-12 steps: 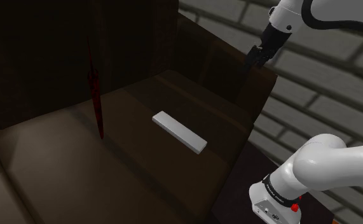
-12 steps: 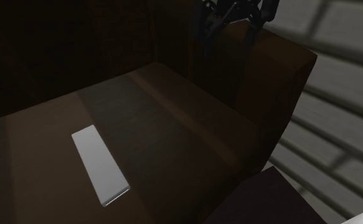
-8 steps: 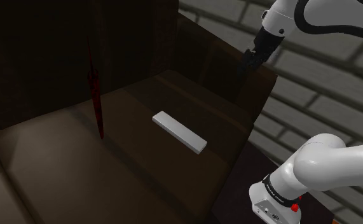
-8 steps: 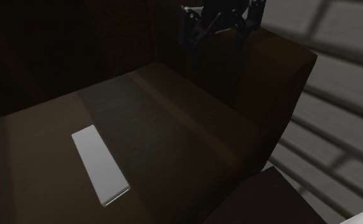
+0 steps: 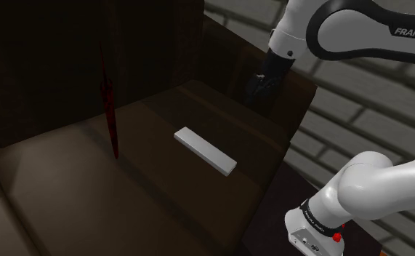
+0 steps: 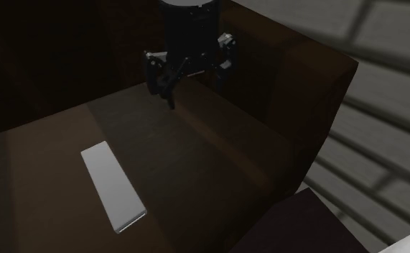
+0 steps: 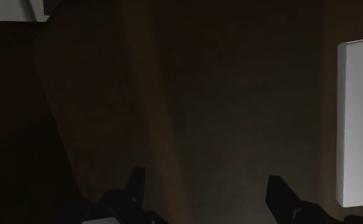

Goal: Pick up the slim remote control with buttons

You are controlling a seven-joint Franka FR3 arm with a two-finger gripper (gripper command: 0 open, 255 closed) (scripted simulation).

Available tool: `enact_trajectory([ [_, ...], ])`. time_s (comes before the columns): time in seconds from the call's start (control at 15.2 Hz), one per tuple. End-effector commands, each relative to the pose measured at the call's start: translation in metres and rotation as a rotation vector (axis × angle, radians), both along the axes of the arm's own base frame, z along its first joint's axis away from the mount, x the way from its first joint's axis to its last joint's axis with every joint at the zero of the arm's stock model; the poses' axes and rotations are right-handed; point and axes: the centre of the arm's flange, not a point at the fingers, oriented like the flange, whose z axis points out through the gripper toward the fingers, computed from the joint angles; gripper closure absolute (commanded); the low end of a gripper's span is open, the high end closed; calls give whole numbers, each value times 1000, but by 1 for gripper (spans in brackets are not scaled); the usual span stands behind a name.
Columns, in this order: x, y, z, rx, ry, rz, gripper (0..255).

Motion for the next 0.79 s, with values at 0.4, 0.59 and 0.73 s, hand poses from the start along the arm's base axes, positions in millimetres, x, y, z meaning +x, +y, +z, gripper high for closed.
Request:
enact_trajectory([
  [0.4,7,88,-47,35,50,34,0],
  [0.59,10,122,-64,48,69,46,0],
  [0.73,11,144,-76,57,82,55,0],
])
